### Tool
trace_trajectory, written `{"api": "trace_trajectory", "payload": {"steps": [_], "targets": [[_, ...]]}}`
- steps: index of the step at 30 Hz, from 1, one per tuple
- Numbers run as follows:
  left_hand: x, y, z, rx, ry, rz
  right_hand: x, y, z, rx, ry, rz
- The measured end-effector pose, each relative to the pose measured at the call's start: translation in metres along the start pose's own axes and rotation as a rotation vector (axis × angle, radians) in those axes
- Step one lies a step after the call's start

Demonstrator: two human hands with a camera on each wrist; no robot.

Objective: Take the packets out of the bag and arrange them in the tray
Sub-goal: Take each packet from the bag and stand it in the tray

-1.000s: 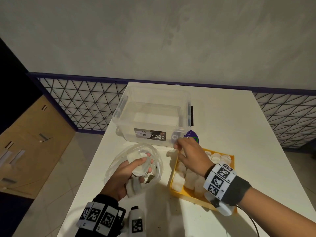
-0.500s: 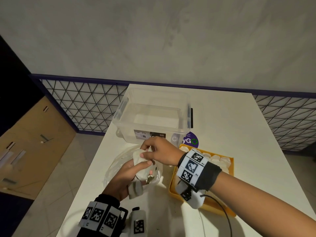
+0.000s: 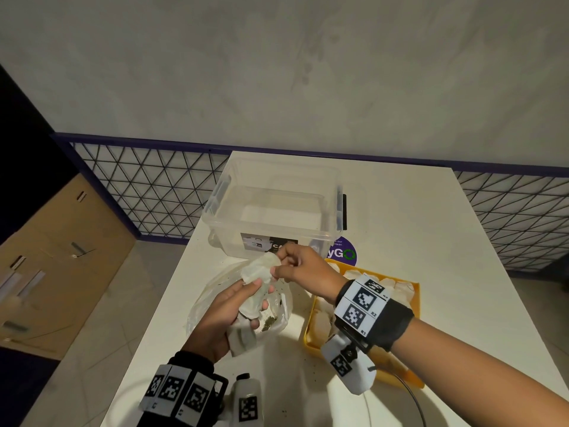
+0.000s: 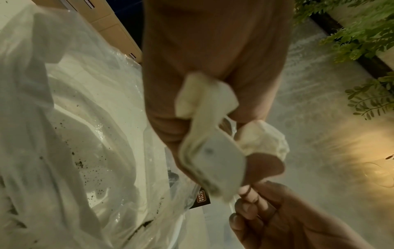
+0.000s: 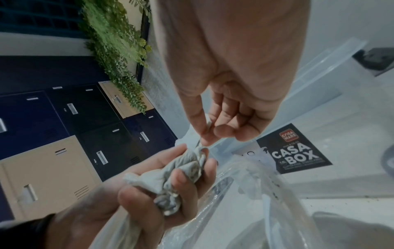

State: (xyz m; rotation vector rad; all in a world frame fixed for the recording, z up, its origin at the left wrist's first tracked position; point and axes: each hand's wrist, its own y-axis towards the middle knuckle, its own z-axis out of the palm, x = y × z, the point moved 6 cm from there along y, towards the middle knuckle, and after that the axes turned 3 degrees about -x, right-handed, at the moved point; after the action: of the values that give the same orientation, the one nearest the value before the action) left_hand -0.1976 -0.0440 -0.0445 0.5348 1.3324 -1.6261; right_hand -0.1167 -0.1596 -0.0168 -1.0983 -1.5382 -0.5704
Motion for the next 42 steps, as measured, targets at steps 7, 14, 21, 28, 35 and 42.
{"api": "trace_trajectory", "payload": {"steps": [7, 14, 21, 28, 35, 42], "targets": [[0.001, 0.0, -0.001, -0.013, 0.066, 0.003, 0.016, -0.005, 0.001, 0.028, -0.198, -0.193], [0.009, 0.001, -0.003, -0.029, 0.152, -0.109, 0.025, 0.005, 0.021, 0.19, -0.627, -0.307], [0.004, 0.005, -0.016, -0.075, 0.117, -0.016, 0.032, 0.011, 0.001, 0.001, -0.206, -0.203], [0.002, 0.004, -0.02, -0.079, 0.121, -0.026, 0.022, 0.005, -0.025, -0.067, -0.215, -0.099], [0.004, 0.004, -0.017, -0.066, 0.137, -0.04, -0.01, -0.032, -0.065, -0.075, -0.375, -0.006], [0.007, 0.004, -0.005, 0.02, 0.129, -0.069, -0.058, -0.068, -0.07, 0.013, -0.576, 0.155]]}}
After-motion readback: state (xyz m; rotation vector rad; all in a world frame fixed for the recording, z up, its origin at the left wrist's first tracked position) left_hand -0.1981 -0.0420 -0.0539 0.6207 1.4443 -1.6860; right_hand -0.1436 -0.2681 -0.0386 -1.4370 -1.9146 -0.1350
